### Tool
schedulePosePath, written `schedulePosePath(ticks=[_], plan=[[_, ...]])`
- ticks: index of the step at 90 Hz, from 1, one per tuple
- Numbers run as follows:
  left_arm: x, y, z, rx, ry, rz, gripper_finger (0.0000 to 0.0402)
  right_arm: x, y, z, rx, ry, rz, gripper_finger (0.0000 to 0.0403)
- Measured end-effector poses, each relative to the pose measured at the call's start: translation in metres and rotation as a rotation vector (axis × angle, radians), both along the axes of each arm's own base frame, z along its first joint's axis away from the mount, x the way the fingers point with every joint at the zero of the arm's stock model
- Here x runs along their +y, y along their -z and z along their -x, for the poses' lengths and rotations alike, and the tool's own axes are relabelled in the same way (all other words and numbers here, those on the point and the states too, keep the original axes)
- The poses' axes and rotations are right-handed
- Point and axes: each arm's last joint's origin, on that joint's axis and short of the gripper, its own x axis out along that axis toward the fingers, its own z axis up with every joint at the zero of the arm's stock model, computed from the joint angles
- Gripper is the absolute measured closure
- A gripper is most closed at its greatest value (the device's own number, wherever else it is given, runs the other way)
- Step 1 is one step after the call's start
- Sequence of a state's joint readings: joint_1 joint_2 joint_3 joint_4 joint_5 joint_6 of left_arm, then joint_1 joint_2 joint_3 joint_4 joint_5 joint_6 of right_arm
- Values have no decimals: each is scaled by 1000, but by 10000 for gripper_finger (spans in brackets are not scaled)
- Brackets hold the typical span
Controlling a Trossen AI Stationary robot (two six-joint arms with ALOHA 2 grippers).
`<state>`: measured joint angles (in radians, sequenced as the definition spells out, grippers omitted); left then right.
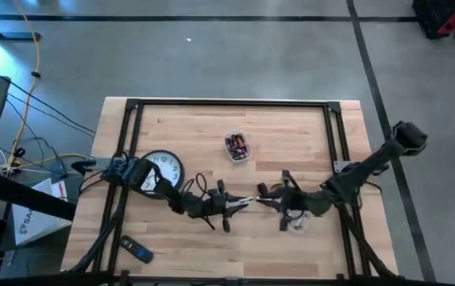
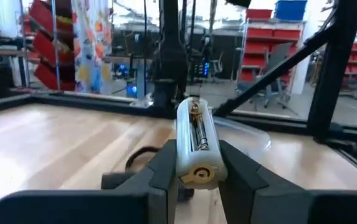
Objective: Insert battery
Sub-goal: Insert the silver battery into the battery holder
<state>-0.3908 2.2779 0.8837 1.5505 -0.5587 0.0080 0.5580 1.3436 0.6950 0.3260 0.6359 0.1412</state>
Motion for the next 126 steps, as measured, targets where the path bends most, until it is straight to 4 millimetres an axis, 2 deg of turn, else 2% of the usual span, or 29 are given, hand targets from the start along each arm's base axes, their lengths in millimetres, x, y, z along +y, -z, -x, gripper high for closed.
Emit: schedulePosePath(ticks=[19, 36, 68, 126], plan=[[3, -3, -2, -5, -5, -14, 339, -3, 22, -22, 55, -1, 17, 401], [3, -3, -2, -12, 11, -3, 339, 0, 29, -32, 50, -23, 21, 401], [3, -4, -2, -23, 20, -23, 339, -1, 34, -33, 57, 21, 50, 401], [3, -4, -2, -19, 21, -19, 339, -1, 37, -32, 90, 25, -6, 401]])
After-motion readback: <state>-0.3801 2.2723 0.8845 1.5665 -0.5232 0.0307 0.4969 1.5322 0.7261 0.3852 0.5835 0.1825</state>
